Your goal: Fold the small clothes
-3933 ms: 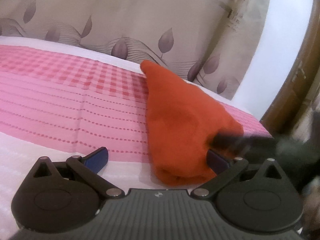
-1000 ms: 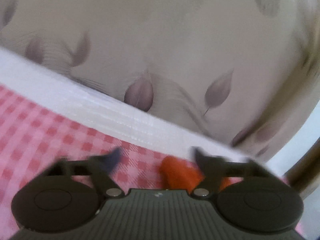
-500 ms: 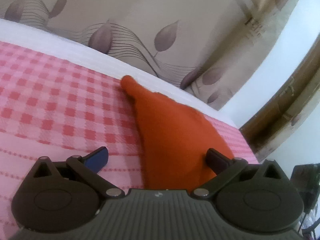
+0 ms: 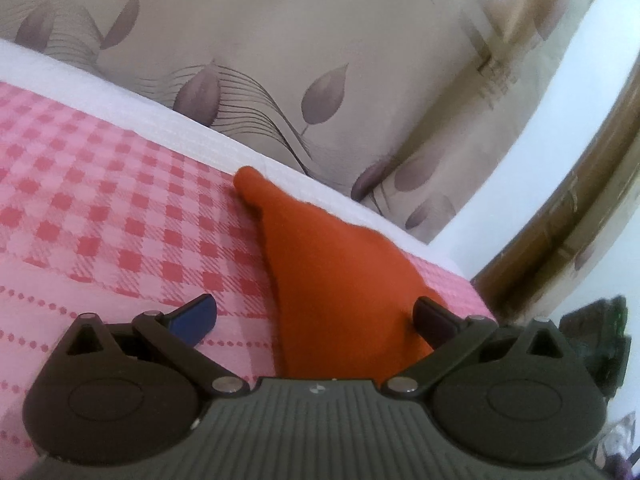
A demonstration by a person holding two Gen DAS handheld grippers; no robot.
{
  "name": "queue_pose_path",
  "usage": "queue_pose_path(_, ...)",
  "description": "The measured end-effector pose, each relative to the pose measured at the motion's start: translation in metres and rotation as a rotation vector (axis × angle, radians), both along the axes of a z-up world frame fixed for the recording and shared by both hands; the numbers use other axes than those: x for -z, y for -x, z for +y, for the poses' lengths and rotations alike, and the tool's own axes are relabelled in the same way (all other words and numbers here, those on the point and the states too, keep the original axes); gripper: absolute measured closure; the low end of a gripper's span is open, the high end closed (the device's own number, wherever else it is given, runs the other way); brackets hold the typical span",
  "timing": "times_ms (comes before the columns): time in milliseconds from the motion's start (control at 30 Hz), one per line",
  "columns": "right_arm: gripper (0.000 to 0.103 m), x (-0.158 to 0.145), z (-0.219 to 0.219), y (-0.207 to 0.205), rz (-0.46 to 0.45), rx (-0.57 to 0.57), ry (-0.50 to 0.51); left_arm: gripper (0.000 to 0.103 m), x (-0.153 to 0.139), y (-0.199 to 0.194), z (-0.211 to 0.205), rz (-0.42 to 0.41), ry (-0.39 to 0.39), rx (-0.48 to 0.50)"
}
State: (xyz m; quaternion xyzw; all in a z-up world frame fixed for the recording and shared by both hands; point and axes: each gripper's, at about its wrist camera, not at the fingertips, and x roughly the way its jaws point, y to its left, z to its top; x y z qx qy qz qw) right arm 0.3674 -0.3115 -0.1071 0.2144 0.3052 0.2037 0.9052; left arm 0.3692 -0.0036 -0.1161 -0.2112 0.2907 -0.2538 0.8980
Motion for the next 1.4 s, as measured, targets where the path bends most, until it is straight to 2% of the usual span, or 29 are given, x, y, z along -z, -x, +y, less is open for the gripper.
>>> queue_pose_path(33, 0.073, -0.001, 0.002, 0.002, -0.023, 0.009, 0.026, 0.0, 0.0, 0.0, 0.001, 0.001, 0.006, -0.006)
queue_pose_path(100, 0.077, -0.007, 0.007, 0.009, -0.083, 0.034, 0.091, 0.0, -0.001, 0.0, 0.003, 0.0, 0.012, -0.012)
queue_pose_path(167, 0.077, -0.01, 0.0, 0.012, -0.091, 0.051, 0.067, 0.0, -0.001, 0.0, 0.002, -0.004, 0.006, -0.013)
queue_pose_path(233, 0.074, -0.006, -0.008, 0.011, -0.048, 0.041, 0.005, 0.0, -0.001, 0.001, 0.001, -0.009, -0.003, -0.014)
queue_pose_path(267, 0.07, -0.005, -0.013, 0.012, -0.025, 0.023, -0.031, 0.0, -0.002, 0.002, 0.0, -0.011, -0.007, -0.013)
queue_pose_path(300, 0.054, -0.004, -0.015, 0.012, -0.021, 0.017, -0.05, 0.0, -0.001, 0.001, 0.0, -0.012, -0.008, -0.012)
queue_pose_path(333, 0.031, -0.003, -0.016, 0.012, -0.016, 0.004, -0.06, 0.0, -0.001, 0.001, 0.0, -0.013, -0.009, -0.012)
queue_pose_path(367, 0.025, -0.003, -0.014, 0.01, -0.008, -0.012, -0.056, 0.0, -0.001, 0.001, 0.0, -0.013, -0.01, -0.012)
queue_pose_path(433, 0.025, 0.0, -0.01, 0.007, 0.009, -0.007, -0.024, 0.0, -0.001, 0.001, 0.0, -0.014, -0.01, -0.012)
queue_pose_path(467, 0.028, -0.001, -0.008, 0.005, -0.001, -0.003, -0.018, 0.0, -0.001, 0.001, 0.0, -0.014, -0.011, -0.012)
queue_pose_path(500, 0.061, -0.003, -0.003, 0.002, -0.015, -0.006, 0.006, 0.0, -0.001, 0.001, 0.0, -0.015, -0.012, -0.011)
queue_pose_path(533, 0.081, -0.004, 0.002, 0.0, -0.02, -0.005, 0.045, 0.0, -0.001, 0.001, 0.0, -0.016, -0.014, -0.012)
queue_pose_path(600, 0.083, -0.008, 0.012, 0.004, -0.074, 0.018, 0.135, 0.0, -0.001, 0.001, 0.0, -0.019, -0.018, -0.014)
queue_pose_path(667, 0.09, -0.016, 0.025, 0.019, -0.158, 0.05, 0.284, 0.0, -0.001, 0.002, 0.0, -0.021, -0.019, -0.016)
queue_pose_path(767, 0.093, -0.016, 0.022, 0.042, -0.203, 0.095, 0.367, 0.0, -0.001, 0.001, 0.0, -0.021, -0.017, -0.014)
queue_pose_path(833, 0.098, -0.006, 0.01, 0.044, -0.151, 0.129, 0.371, 0.0, -0.001, 0.001, 0.0, -0.021, -0.016, -0.016)
queue_pose_path(933, 0.098, -0.008, -0.007, 0.043, -0.122, 0.156, 0.341, 0.0, -0.001, 0.001, 0.001, -0.024, -0.018, -0.018)
queue_pose_path(1067, 0.097, -0.01, -0.025, 0.042, -0.102, 0.128, 0.129, 0.0, -0.001, 0.0, 0.001, -0.024, -0.019, -0.014)
queue_pose_path(1100, 0.093, -0.011, -0.029, 0.041, -0.091, 0.132, 0.068, 0.0, -0.001, 0.0, 0.001, -0.023, -0.018, -0.013)
queue_pose_path(1167, 0.065, -0.013, -0.033, 0.038, -0.077, 0.162, 0.021, 0.0, 0.0, 0.0, 0.001, -0.022, -0.016, -0.011)
queue_pose_path(1200, 0.027, -0.013, -0.034, 0.036, -0.067, 0.156, 0.01, 0.0, 0.0, 0.0, 0.001, -0.022, -0.014, -0.01)
queue_pose_path(1233, 0.0, -0.014, -0.034, 0.035, -0.061, 0.156, 0.0, 0.0, 0.0, 0.0, 0.001, -0.021, -0.012, -0.006)
queue_pose_path(1300, 0.0, -0.014, -0.037, 0.036, -0.069, 0.153, -0.036, 0.0, 0.0, -0.001, 0.001, -0.01, -0.001, 0.016)
queue_pose_path(1400, 0.0, -0.009, -0.034, 0.028, -0.005, 0.093, -0.049, 0.0, 0.0, -0.004, 0.001, 0.013, 0.01, 0.044)
